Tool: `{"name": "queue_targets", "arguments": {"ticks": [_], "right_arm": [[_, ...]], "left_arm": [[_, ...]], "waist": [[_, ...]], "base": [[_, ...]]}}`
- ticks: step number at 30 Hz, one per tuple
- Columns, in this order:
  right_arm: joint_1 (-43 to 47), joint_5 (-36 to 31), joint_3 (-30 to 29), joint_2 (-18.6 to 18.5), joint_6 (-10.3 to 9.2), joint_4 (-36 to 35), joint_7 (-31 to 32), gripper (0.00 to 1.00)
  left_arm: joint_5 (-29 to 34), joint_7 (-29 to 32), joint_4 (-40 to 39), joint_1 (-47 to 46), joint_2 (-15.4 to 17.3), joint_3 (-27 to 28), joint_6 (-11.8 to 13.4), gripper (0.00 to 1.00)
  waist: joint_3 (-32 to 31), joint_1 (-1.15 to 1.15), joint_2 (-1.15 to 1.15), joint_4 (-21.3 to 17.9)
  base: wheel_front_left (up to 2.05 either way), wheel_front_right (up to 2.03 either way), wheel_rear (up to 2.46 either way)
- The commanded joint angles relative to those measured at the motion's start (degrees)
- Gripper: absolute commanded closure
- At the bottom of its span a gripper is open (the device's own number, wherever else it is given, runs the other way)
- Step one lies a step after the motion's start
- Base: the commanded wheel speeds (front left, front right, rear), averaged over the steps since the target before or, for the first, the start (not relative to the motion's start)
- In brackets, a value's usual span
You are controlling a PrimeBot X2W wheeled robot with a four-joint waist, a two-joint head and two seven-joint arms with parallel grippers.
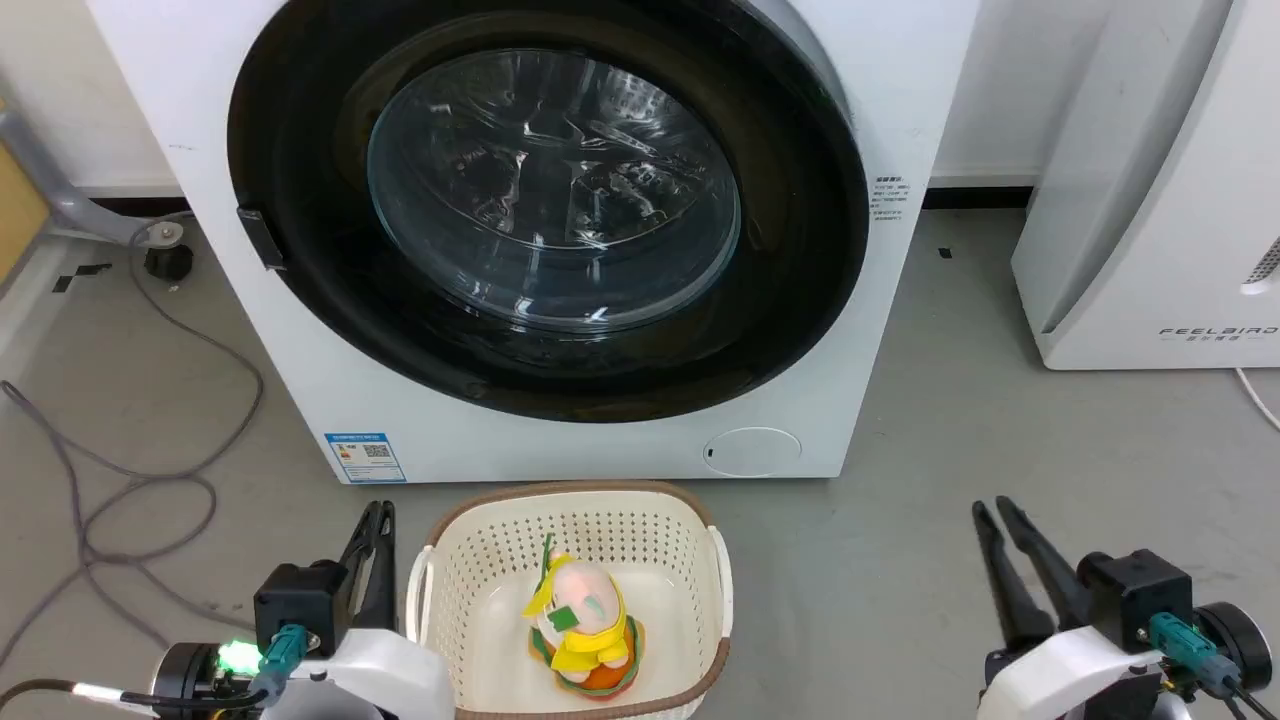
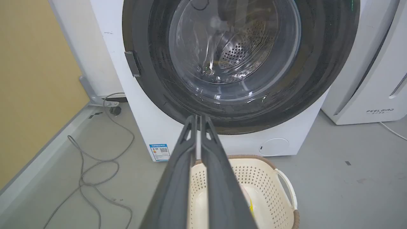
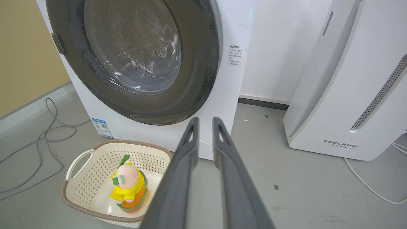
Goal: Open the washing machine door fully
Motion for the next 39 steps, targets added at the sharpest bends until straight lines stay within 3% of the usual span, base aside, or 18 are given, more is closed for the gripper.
{"name": "queue_targets", "arguments": {"ticks": [1, 8, 9, 10, 25, 39], "right_arm": [[0.1, 0.3, 0.0, 0.0, 0.0, 0.2, -0.3, 0.0], [0.3, 1.0, -0.2, 0.0, 0.0, 0.8, -1.1, 0.0], [0.4, 1.1, -0.2, 0.0, 0.0, 0.9, -1.2, 0.82], [0.4, 1.2, -0.2, 0.0, 0.0, 1.0, -1.3, 1.0], [0.5, 6.2, -0.3, 0.0, 0.01, 1.9, -3.0, 1.0], [-2.1, 33.5, -0.9, 0.0, 0.01, 1.9, -4.4, 1.0]], "left_arm": [[-0.1, -0.3, 0.3, 0.0, 0.0, -0.2, 0.0, 0.0], [-0.5, -1.2, 1.0, -0.3, 0.0, -0.9, -0.1, 0.0], [-0.6, -1.3, 1.1, -0.3, 0.0, -0.9, -0.1, 0.0], [-0.7, -1.4, 1.2, -0.4, 0.0, -1.0, -0.1, 0.0], [-1.7, -3.1, 2.1, -0.6, 0.0, -2.1, -0.2, 0.0], [-2.5, -4.7, 2.9, -1.2, 0.0, -2.6, -0.5, 0.0]], "waist": [[0.0, 0.0, 0.0, 0.0], [0.0, 0.0, 0.0, -0.1], [0.0, 0.0, 0.0, -0.1], [0.0, 0.0, 0.0, -0.1], [0.0, 0.0, 0.0, 0.0], [0.7, 0.0, 0.0, -0.4]], "base": [[0.0, 0.0, 0.0], [0.0, 0.0, 0.0], [0.0, 0.0, 0.0], [0.0, 0.0, 0.0], [0.0, 0.0, 0.0], [0.0, 0.0, 0.0]]}}
